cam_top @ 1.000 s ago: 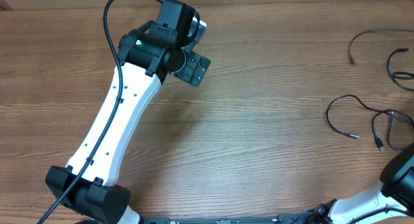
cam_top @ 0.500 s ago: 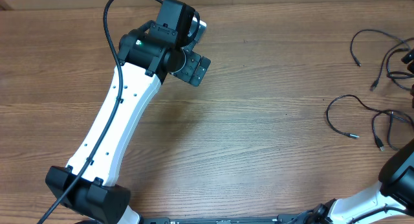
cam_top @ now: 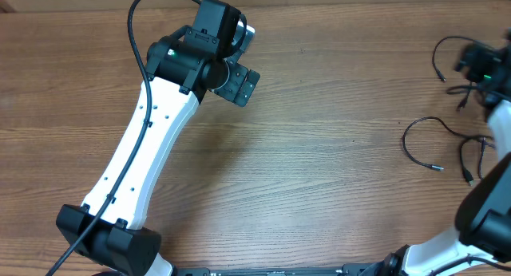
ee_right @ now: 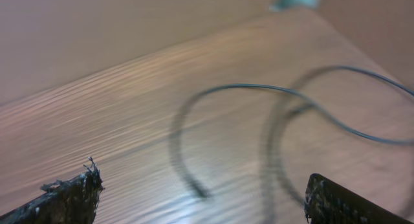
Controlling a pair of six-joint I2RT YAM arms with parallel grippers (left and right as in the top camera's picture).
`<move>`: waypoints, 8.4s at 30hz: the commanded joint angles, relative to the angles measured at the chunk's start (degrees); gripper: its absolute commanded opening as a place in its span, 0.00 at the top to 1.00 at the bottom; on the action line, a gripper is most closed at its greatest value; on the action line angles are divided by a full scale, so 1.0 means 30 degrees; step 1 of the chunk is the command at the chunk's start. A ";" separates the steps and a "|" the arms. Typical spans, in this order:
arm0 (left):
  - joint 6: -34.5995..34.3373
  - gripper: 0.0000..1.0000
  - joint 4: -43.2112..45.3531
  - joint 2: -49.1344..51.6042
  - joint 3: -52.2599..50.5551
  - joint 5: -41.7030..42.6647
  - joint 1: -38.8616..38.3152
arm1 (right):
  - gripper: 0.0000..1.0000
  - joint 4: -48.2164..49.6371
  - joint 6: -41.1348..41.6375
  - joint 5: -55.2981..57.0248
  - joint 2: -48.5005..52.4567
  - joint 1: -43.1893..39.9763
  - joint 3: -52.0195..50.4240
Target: Untangle cables
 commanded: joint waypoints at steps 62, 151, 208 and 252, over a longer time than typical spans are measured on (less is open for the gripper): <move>-0.0437 0.00 -0.0022 0.0160 -0.0051 0.0692 0.0095 | 0.00 -0.5952 -0.0095 0.2601 -0.1821 1.2094 0.0379; -0.5384 0.00 2.1303 -3.3383 -3.5627 0.3330 0.9034 | 0.00 -0.5952 -0.0095 0.2601 -0.1821 1.2087 0.0379; -0.4597 0.00 2.1107 -3.3354 -3.5627 0.3140 0.8954 | 0.00 -0.6178 -0.0306 0.3016 -0.2769 1.2094 0.0379; -0.4597 0.00 2.1107 -3.3354 -3.5627 0.3140 0.8954 | 0.00 0.4707 0.0342 -0.0561 -2.8589 1.2065 -2.3664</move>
